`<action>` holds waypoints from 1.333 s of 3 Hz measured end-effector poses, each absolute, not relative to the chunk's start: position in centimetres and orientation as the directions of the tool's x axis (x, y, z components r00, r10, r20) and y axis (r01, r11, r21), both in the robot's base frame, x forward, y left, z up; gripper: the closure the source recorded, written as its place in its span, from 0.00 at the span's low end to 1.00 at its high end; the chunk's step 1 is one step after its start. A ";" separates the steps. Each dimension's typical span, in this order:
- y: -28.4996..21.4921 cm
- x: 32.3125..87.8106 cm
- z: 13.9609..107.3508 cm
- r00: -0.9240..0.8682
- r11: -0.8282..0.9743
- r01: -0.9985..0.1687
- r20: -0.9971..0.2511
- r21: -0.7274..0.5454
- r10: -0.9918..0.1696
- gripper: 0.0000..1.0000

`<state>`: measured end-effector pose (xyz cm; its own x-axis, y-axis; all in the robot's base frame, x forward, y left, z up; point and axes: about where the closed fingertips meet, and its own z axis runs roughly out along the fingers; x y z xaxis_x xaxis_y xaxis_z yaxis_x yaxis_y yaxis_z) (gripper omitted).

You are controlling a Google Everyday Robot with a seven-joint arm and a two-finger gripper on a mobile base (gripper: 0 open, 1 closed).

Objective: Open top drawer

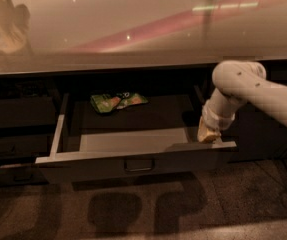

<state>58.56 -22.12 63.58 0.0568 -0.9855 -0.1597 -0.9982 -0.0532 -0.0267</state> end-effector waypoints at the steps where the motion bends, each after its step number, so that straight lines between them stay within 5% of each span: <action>1: -21.9 55.7 62.8 0.081 -0.074 -0.996 -0.185 -0.045 -0.979 0.11; 2: -21.9 55.8 62.8 0.081 -0.074 -0.996 -0.185 -0.045 -0.979 0.00; 4: -22.8 51.4 60.7 0.086 -0.074 -0.995 -0.205 -0.067 -0.975 0.00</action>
Offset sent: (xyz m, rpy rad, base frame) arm -0.1358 -0.0213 -0.0450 0.1363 -0.0688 0.0388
